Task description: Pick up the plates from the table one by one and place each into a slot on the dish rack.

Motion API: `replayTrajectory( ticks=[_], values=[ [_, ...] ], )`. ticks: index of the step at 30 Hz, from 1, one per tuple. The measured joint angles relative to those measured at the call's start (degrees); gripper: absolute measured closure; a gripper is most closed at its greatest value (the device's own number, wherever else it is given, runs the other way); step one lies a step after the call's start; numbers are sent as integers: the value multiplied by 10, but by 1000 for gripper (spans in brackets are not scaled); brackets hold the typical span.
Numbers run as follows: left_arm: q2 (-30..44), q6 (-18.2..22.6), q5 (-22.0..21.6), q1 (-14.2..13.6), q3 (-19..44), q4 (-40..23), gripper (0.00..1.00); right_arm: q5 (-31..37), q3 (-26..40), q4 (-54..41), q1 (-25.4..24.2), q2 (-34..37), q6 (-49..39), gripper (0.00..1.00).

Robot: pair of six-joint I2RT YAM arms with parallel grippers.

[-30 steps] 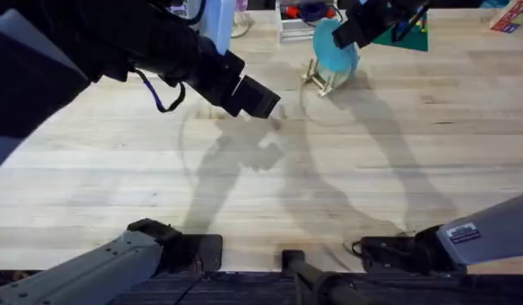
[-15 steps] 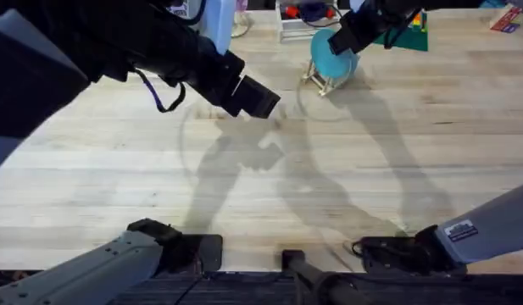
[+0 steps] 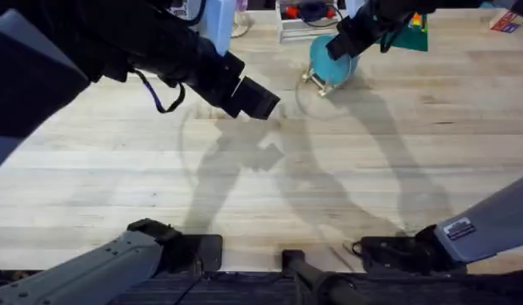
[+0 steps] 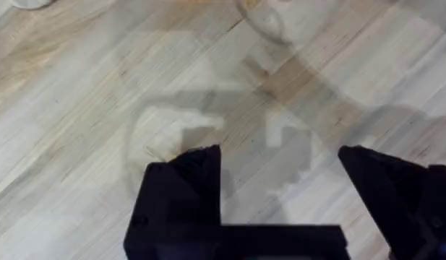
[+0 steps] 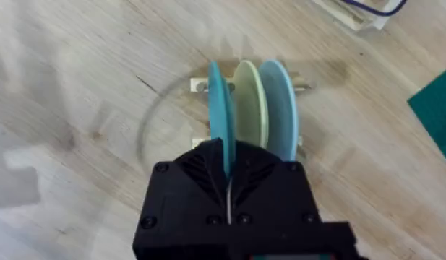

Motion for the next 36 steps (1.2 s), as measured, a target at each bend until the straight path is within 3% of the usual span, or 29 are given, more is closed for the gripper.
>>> replayTrajectory(
  ticks=[7, 16, 28, 36],
  values=[
    [0, 0, 0, 0, 0, -8, 7, 0, 0, 0, 0, 0, 2, 956],
    [0, 0, 0, 0, 0, -8, 8, 0, 0, 0, 2, 0, 9, 805],
    [0, 0, 0, 0, 0, -8, 7, 0, 2, 0, 2, 0, 14, 779],
    [0, 0, 0, 0, 0, -8, 7, 5, 45, -57, 2, -24, 31, 683]
  ],
)
